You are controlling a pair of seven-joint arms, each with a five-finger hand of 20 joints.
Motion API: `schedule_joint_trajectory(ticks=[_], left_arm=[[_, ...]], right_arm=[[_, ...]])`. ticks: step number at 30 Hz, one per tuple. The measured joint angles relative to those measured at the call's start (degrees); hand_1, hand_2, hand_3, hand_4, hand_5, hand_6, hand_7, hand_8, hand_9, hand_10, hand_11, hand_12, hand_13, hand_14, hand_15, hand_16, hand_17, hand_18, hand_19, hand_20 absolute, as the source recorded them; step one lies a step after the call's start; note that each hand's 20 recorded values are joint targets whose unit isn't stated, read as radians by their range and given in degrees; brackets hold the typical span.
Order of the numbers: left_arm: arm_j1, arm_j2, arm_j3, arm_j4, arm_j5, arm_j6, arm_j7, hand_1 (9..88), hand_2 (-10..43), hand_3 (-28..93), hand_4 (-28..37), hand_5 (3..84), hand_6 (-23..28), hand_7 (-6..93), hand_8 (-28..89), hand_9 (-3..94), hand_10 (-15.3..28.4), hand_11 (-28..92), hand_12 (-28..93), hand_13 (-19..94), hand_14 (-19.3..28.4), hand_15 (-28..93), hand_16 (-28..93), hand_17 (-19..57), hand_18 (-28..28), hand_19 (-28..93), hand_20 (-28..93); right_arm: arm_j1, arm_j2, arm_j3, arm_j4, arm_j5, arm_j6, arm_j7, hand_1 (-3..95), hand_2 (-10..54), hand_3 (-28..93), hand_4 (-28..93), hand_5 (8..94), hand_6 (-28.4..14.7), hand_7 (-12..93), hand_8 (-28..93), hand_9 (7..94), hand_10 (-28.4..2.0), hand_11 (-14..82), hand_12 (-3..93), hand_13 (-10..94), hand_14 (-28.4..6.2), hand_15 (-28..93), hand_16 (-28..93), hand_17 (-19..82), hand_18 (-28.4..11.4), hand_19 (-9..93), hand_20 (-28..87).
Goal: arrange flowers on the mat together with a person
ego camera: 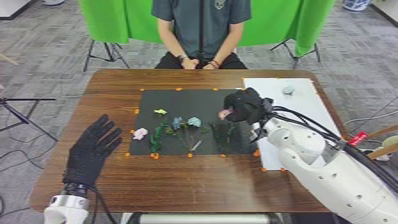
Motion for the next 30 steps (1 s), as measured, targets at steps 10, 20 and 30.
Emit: schedule_joint_trajectory(ticks=[10,20,30], left_arm=[[0.16,0.0,-0.16,0.0,0.0,0.0,0.04,27.9,0.5,70,-23.5,28.8,2.8,22.6,-11,23.2,11.0,22,15,21,13.7,24,3,-9.7,20.6,42,12],[0.06,-0.05,-0.13,0.03,0.0,0.0,-0.07,27.9,0.5,70,-23.6,28.9,2.8,23.0,-12,23.5,11.3,23,15,21,13.7,24,3,-9.7,20.6,43,11],[0.33,-0.08,-0.81,-0.35,0.08,0.16,0.11,28.0,0.5,70,-23.8,28.9,2.9,22.9,-12,23.0,11.1,22,15,21,13.6,24,2,-9.6,20.6,42,11]], right_arm=[[1.79,-0.69,-2.77,2.76,0.34,4.41,-1.32,49.3,-9.5,78,-28,65.0,2.7,43,-3,84.3,-3.0,13.3,44.6,71,-4.3,68,26,31,-17.9,81,50],[4.33,-3.18,-4.95,5.83,-0.3,6.74,-1.88,45.0,-9.5,79,-28,65.5,1.9,42,-2,82.6,-5.1,17.0,45.3,70,-5.1,69,27,30,-18.1,81,51],[-8.93,-1.77,15.57,-10.83,21.5,2.08,-1.94,23.5,5.1,85,-22,49.8,-4.2,22,-13,50.4,-14.3,26.6,23.0,44,-12.7,52,17,18,-20.3,62,38]])
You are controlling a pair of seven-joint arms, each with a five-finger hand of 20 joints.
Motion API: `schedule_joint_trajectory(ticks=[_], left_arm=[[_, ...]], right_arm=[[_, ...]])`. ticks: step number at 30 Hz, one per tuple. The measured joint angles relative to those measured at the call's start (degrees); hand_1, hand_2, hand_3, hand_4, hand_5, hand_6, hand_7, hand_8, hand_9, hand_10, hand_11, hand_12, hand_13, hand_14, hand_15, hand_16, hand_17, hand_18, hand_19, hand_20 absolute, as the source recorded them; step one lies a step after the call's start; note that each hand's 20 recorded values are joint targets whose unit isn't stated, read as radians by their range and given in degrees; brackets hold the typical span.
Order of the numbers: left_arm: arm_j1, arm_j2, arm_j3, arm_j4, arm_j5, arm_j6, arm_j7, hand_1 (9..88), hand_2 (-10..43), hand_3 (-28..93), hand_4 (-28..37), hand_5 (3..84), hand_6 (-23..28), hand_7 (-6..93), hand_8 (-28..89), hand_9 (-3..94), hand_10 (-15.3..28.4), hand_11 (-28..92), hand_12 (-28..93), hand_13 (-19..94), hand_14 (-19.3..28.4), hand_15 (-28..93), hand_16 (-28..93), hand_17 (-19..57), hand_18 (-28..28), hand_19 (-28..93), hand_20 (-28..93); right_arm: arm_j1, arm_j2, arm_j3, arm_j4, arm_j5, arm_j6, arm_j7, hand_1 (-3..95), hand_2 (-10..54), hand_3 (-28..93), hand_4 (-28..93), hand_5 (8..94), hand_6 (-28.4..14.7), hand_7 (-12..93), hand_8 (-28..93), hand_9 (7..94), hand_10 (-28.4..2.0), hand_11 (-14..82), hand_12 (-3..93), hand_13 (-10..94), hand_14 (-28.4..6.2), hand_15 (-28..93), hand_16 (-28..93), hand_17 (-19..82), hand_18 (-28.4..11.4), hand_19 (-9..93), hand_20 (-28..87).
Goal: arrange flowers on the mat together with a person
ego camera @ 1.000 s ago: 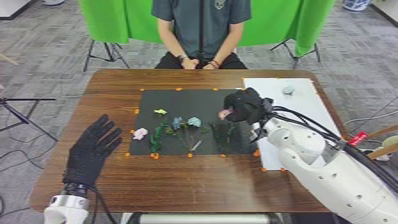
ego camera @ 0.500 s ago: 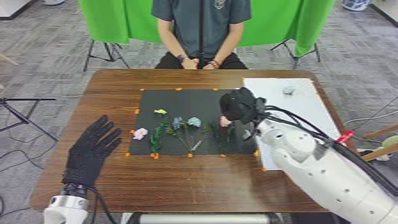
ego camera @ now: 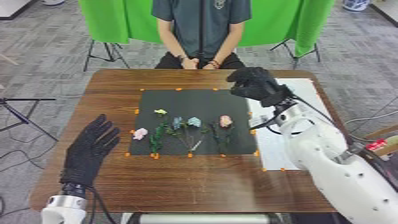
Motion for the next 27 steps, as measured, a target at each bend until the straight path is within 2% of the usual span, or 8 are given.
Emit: schedule_joint_trajectory(ticks=[4,7,9,12,17,23,27], left_arm=[[0.49,-0.02,-0.6,-0.54,0.06,0.39,0.05,27.9,0.6,70,-24.0,28.9,2.9,22.7,-12,22.4,10.8,22,15,20,13.3,23,2,-9.7,20.5,42,11],[1.18,-0.1,-1.09,-1.05,0.07,0.67,0.29,26.7,-0.6,70,-24.4,28.8,3.0,22.2,-12,22.1,10.7,21,14,20,13.2,21,2,-9.9,20.5,42,11],[1.71,-0.19,-1.58,-1.2,0.2,0.56,0.46,26.3,-0.9,69,-24.6,28.7,3.0,21.7,-11,21.9,10.6,20,14,20,13.1,20,3,-10.0,20.4,41,10],[2.58,-0.41,-2.37,-1.22,0.62,0.03,0.92,26.0,-1.4,70,-24.7,28.6,2.9,21.5,-11,21.9,10.7,20,15,20,13.1,20,3,-10.0,20.4,41,11],[3.41,-0.4,-2.26,-1.23,0.76,0.19,2.63,26.3,-1.2,70,-24.7,28.5,2.8,21.7,-11,21.9,10.6,20,15,20,13.0,20,4,-10.0,20.4,41,11],[3.21,0.05,-1.56,-1.46,0.75,0.31,3.51,26.7,-1.1,70,-24.6,28.5,2.8,22.0,-11,21.9,10.6,20,15,20,13.0,20,4,-9.8,20.5,41,11],[3.08,-0.14,-1.18,-1.57,0.66,0.31,3.58,26.8,-1.1,70,-24.4,28.6,2.8,22.2,-11,21.9,10.6,21,15,20,13.1,21,4,-9.8,20.5,41,11]], right_arm=[[-7.88,1.4,11.8,-8.42,10.87,-8.78,-0.1,18.3,6.1,84,-22,46.1,-5.2,14,-10,45.9,-15.0,17.8,21.5,39,-13.6,38,17,14,-21.5,54,33],[-15.48,1.18,20.16,-13.21,17.08,-9.07,-0.02,14.9,5.2,83,-22,40.6,-5.7,10,-8,40.3,-15.2,10.2,21.8,33,-14.0,22,24,10,-22.2,45,28],[-20.9,0.17,25.66,-15.89,22.73,-9.33,0.53,14.1,4.7,83,-22,39.7,-5.8,9,-8,39.4,-15.1,9.1,21.8,32,-13.9,19,25,9,-22.2,43,27],[-29.22,-2.63,34.23,-19.37,33.08,-10.71,1.64,13.8,3.9,82,-23,39.1,-6.1,9,-7,38.7,-14.9,8.5,22.4,32,-13.6,17,27,8,-22.3,43,27],[-40.11,-6.23,43.67,-22.15,46.47,-10.22,3.02,13.9,3.7,82,-23,39.2,-6.4,9,-7,38.6,-14.8,10.1,23.2,32,-14.2,18,29,8,-22.4,43,27],[-44.71,-8.35,43.17,-21.95,59.68,-9.33,3.46,12.9,4.4,81,-24,39.1,-6.5,10,-7,38.5,-14.8,10.6,23.2,32,-14.2,18,29,8,-22.5,44,27],[-44.36,-9.92,42.58,-21.56,60.55,-9.47,3.16,12.6,4.5,81,-23,39.0,-6.6,10,-7,38.4,-14.8,10.8,23.2,32,-14.2,19,29,8,-22.5,44,28]])
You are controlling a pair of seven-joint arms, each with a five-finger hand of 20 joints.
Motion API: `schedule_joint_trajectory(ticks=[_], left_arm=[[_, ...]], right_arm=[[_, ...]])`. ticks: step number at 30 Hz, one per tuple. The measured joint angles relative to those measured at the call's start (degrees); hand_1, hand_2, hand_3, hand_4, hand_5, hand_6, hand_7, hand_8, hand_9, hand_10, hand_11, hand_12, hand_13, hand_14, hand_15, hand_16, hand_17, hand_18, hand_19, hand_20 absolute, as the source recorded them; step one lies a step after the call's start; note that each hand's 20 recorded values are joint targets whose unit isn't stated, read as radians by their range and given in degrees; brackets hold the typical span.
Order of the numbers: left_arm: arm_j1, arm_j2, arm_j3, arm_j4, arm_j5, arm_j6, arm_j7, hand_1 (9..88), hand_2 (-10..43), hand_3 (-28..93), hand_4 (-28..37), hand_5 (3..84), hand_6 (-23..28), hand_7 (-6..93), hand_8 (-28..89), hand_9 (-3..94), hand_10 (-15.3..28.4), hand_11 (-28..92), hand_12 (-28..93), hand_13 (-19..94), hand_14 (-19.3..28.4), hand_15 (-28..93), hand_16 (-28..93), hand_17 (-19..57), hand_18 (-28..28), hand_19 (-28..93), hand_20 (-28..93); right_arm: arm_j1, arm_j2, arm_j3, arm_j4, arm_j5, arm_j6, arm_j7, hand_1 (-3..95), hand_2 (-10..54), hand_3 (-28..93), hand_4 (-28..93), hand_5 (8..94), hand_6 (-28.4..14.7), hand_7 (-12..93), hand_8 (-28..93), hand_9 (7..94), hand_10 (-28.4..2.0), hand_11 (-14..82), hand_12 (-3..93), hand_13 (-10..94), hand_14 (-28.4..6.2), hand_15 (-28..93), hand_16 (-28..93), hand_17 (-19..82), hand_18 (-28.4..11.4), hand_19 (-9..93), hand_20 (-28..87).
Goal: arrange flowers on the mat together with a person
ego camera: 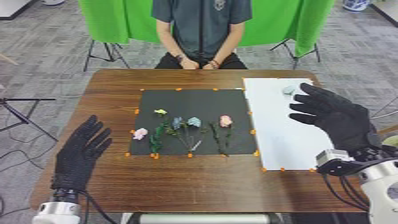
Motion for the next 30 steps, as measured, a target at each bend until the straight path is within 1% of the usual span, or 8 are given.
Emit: schedule_joint_trajectory(ticks=[3,7,10,15,18,20,25,30], left_arm=[[-0.27,-0.37,0.11,0.0,0.01,-0.03,-0.12,26.8,-1.1,70,-24.5,28.6,2.8,22.1,-11,21.9,10.6,21,15,20,13.1,21,4,-9.7,20.5,41,11],[-1.38,-0.3,0.43,0.27,0.05,-0.18,-0.21,27.0,-0.9,70,-24.5,28.5,2.8,22.1,-11,21.8,10.6,21,15,20,13.1,21,4,-9.7,20.5,41,11],[-1.97,-0.3,0.57,0.33,0.05,-0.28,-0.58,27.0,-0.8,70,-24.5,28.5,2.8,22.1,-11,21.8,10.6,21,15,20,13.2,21,4,-9.7,20.5,41,11],[-1.91,-0.21,0.6,0.39,0.02,-0.53,-0.74,27.1,-0.6,70,-24.3,28.4,2.8,22.1,-11,21.8,10.6,21,15,20,13.2,21,4,-9.8,20.5,42,11],[-2.19,0.08,0.65,0.54,0.05,-0.89,-0.99,27.1,-0.5,70,-24.3,28.4,2.8,22.1,-11,21.9,10.6,21,15,20,13.2,21,4,-9.8,20.5,42,11],[-2.36,0.29,0.78,0.56,0.05,-0.89,-1.09,27.1,-0.4,70,-24.3,28.4,2.7,22.1,-11,21.9,10.6,21,15,20,13.2,21,4,-9.8,20.5,42,11],[-2.2,0.3,0.94,0.56,-0.01,-0.95,-1.6,27.1,-0.3,70,-24.2,28.4,2.7,22.1,-11,21.9,10.6,21,15,21,13.2,21,4,-9.8,20.5,42,11],[-2.29,0.5,1.01,0.56,0.01,-0.92,-1.63,27.1,-0.2,70,-24.2,28.4,2.7,22.0,-11,22.0,10.6,21,15,21,13.2,21,4,-9.8,20.5,42,11]], right_arm=[[0.43,-0.4,-0.44,0.28,-1.43,0.23,-0.44,12.7,4.3,81,-23,39.0,-6.6,10,-7,38.4,-14.9,10.9,23.2,32,-14.2,19,29,8,-22.5,45,28],[1.1,-1.28,-0.68,0.54,-3.28,0.24,-0.57,12.9,4.1,81,-23,38.8,-6.6,10,-7,38.3,-14.9,10.9,23.1,32,-14.2,19,28,8,-22.4,45,28],[1.52,-1.86,-1.01,0.86,-3.28,-0.01,-0.42,13.0,4.1,82,-23,38.9,-6.4,10,-7,38.3,-14.9,11.0,23.1,32,-14.2,19,28,8,-22.4,45,28],[1.76,-2.12,-1.4,1.1,-3.3,-0.21,-0.42,13.5,3.7,82,-23,39.0,-6.2,11,-8,38.6,-14.9,11.5,23.1,32,-14.2,20,28,8,-22.4,45,28],[1.75,-2.11,-1.41,1.1,-3.28,-0.21,-0.34,14.1,3.5,83,-23,39.0,-6.2,11,-8,38.6,-14.9,11.6,23.0,32,-14.2,20,28,8,-22.4,45,28],[1.75,-2.11,-1.44,1.1,-3.28,-0.29,-0.07,14.5,3.7,83,-23,39.0,-6.2,11,-8,38.6,-14.9,11.7,23.0,32,-14.2,20,28,8,-22.4,45,28],[1.75,-2.04,-1.44,1.1,-3.57,-0.8,0.77,14.9,3.8,83,-23,39.2,-6.1,11,-8,38.8,-15.0,11.8,22.9,33,-14.3,21,28,8,-22.4,45,28],[2.01,-2.08,-2.02,1.28,-3.92,-0.88,0.65,15.0,4.0,83,-23,39.2,-6.1,11,-8,38.8,-15.0,12.0,23.0,33,-14.4,21,27,8,-22.5,46,28]])
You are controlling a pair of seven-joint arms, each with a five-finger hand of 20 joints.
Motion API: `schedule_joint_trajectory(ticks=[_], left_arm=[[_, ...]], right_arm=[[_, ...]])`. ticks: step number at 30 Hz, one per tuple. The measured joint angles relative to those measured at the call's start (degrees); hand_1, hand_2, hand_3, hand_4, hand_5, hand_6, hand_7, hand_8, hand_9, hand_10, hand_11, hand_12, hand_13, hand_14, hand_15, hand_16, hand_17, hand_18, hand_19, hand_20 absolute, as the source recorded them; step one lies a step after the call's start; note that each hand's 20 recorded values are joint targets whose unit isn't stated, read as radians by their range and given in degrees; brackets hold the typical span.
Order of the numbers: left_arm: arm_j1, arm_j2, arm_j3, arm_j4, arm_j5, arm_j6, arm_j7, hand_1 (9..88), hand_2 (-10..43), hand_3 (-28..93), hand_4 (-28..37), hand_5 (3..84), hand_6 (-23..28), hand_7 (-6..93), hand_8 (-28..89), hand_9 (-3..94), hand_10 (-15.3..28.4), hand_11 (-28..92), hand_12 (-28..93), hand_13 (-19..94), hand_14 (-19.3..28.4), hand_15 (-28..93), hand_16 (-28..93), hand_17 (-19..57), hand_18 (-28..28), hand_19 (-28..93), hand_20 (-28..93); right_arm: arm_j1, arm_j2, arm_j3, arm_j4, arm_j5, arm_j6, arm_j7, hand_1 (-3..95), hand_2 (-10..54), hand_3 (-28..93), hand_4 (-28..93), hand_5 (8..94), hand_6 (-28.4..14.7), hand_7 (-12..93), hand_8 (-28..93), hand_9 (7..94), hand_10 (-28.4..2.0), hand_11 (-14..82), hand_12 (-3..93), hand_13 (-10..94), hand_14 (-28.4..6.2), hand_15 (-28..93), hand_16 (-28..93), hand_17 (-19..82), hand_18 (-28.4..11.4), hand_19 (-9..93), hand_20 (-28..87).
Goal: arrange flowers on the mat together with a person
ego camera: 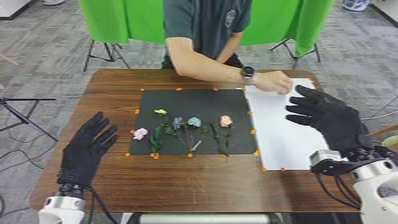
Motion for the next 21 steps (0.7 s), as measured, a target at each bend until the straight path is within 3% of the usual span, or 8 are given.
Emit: schedule_joint_trajectory(ticks=[10,21], left_arm=[[0.19,-0.22,0.03,0.06,-0.01,-0.04,-0.86,27.1,0.0,70,-24.0,28.4,2.7,21.8,-11,22.2,10.6,21,15,21,13.2,21,3,-9.7,20.4,42,11],[0.04,-0.2,-0.01,0.06,-0.03,0.01,-0.92,27.1,0.0,70,-24.0,28.4,2.7,21.5,-11,22.3,10.6,20,15,21,13.3,21,3,-9.7,20.5,42,11]], right_arm=[[0.52,-0.14,-0.82,0.19,-0.02,-0.41,0.45,15.0,4.4,83,-23,39.5,-6.0,12,-8,39.2,-15.1,12.3,22.9,33,-14.4,22,27,8,-22.5,46,28],[1.52,-0.19,-1.53,1.07,-0.01,-0.33,1.27,14.9,4.7,83,-23,39.6,-6.0,12,-8,39.6,-15.1,12.4,22.8,33,-14.5,22,27,8,-22.5,46,28]])
